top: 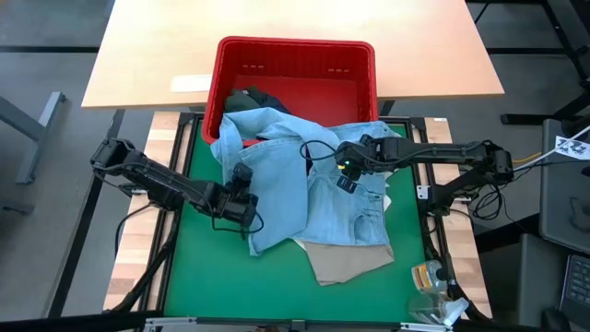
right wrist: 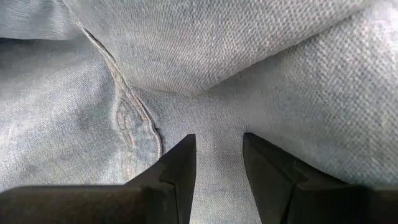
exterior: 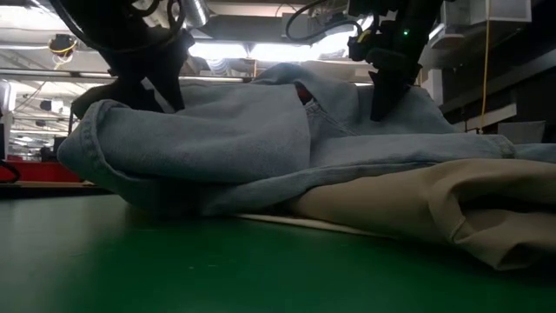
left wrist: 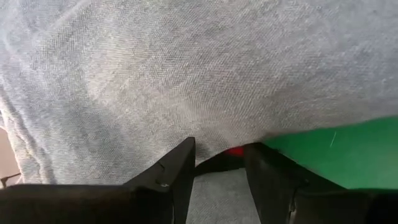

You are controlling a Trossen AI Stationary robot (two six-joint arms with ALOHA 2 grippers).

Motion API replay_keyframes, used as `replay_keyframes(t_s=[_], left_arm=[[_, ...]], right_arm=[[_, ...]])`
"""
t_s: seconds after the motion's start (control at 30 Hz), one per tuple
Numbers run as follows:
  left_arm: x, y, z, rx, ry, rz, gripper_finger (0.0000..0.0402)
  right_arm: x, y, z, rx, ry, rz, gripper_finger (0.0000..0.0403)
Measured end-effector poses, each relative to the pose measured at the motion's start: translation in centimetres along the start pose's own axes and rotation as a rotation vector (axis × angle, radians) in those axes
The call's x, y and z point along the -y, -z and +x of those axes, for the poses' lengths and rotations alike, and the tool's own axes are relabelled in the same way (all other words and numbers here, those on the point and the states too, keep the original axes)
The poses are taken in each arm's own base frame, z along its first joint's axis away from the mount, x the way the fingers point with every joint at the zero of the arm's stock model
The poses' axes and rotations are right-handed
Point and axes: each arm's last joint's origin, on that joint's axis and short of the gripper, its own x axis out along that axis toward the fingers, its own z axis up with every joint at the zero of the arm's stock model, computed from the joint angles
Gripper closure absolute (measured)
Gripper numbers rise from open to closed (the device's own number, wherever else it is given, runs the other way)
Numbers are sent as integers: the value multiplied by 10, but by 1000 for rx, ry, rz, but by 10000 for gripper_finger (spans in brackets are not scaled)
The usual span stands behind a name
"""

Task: Fold Laundry from Bin
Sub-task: Fold the light blue jeans

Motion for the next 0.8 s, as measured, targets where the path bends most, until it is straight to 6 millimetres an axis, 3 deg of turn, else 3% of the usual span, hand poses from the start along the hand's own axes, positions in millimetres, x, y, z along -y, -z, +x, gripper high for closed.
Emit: replay_keyframes(t_s=[0.4,0.8], left_arm=[[10,4,13,1,-1,-39,267],[-1,-8,18,86,-45,-187,268]], right_arm=[[0,0,0,0,0,0,269],[0,0,0,0,0,0,269]])
